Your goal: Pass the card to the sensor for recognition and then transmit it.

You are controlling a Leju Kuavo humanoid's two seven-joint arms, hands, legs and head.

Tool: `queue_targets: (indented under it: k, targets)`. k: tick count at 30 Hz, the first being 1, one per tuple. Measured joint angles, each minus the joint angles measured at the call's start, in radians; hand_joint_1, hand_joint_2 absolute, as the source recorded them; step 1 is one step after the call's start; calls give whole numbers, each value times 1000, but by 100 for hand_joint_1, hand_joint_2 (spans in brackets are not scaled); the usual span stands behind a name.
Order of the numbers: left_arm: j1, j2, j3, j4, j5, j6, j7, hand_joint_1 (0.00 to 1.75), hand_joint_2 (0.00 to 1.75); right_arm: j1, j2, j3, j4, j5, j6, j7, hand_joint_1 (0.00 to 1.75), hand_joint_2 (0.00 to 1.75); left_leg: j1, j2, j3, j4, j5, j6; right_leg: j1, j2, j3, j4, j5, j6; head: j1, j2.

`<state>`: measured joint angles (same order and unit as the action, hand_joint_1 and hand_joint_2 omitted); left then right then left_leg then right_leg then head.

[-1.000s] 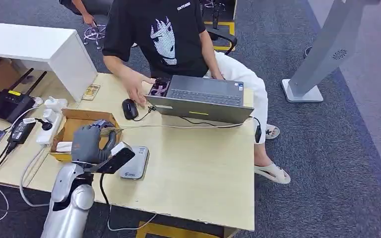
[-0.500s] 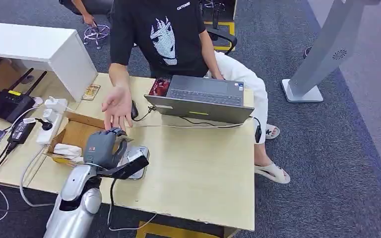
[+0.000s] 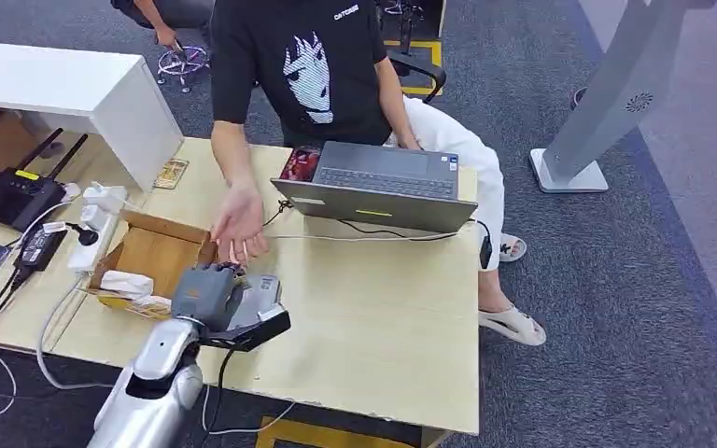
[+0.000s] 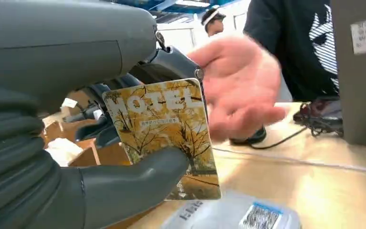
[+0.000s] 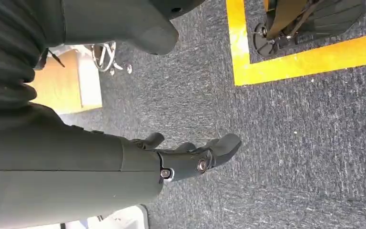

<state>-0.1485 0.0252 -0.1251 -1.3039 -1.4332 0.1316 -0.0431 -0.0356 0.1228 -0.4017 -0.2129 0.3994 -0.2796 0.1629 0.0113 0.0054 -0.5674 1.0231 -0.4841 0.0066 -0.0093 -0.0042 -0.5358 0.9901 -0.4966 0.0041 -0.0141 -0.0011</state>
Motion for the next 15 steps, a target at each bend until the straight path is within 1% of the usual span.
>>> queue_targets:
  k: [9, 15]
  targets:
    - [-5, 0, -2, 32, -26, 5, 18, 175, 175, 0, 3, -15, 0, 16, 5, 6, 0, 175, 0, 0, 0, 0, 0, 0, 0, 0, 0, 0, 0, 0, 0, 0]
    - [-11, 0, -1, 47, -34, 5, 19, 175, 175, 0, 3, -20, 0, 23, 11, 6, 0, 175, 0, 0, 0, 0, 0, 0, 0, 0, 0, 0, 0, 0, 0, 0]
